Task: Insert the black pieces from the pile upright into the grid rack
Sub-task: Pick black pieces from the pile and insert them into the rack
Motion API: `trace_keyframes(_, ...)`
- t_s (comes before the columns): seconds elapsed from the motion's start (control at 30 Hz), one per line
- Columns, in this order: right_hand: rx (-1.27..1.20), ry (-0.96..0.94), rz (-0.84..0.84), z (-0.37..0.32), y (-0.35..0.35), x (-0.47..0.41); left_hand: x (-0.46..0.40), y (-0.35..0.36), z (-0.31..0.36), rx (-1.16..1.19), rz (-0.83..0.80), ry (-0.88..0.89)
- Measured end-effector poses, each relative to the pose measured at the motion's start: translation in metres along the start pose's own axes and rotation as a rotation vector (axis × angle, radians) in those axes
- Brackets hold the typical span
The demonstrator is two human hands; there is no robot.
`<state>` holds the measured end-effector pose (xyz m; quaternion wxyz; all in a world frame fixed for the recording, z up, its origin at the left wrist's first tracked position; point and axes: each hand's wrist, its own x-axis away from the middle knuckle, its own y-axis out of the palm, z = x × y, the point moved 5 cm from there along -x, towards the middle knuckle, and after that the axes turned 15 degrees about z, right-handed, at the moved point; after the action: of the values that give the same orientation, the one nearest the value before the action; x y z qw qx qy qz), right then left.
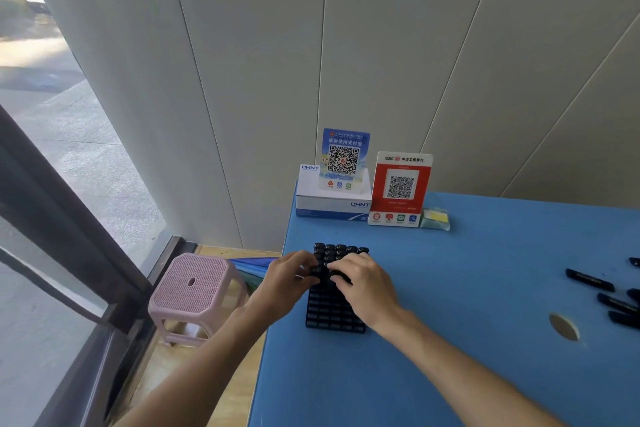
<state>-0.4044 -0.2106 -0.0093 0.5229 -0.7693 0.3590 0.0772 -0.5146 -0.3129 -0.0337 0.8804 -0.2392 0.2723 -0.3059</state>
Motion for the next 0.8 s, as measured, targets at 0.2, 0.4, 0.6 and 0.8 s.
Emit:
trace_keyframes(0.2,0.054,-0.061,0.053,-0.008,0.001,0.0,-0.001,0.0,0.002,-0.008,-0.008,0.03)
trace_keyframes(0.4,0.086,-0.098,0.095,-0.011,0.001,-0.004,-0.001,0.0,0.002,-0.062,0.036,0.094)
trace_keyframes(0.6,0.08,-0.16,0.096,-0.012,0.001,-0.003,-0.004,-0.001,0.002,-0.069,0.048,0.116)
trace_keyframes(0.8,0.015,-0.066,0.082,-0.005,0.003,-0.001,-0.005,-0.001,-0.003,-0.045,0.046,0.05)
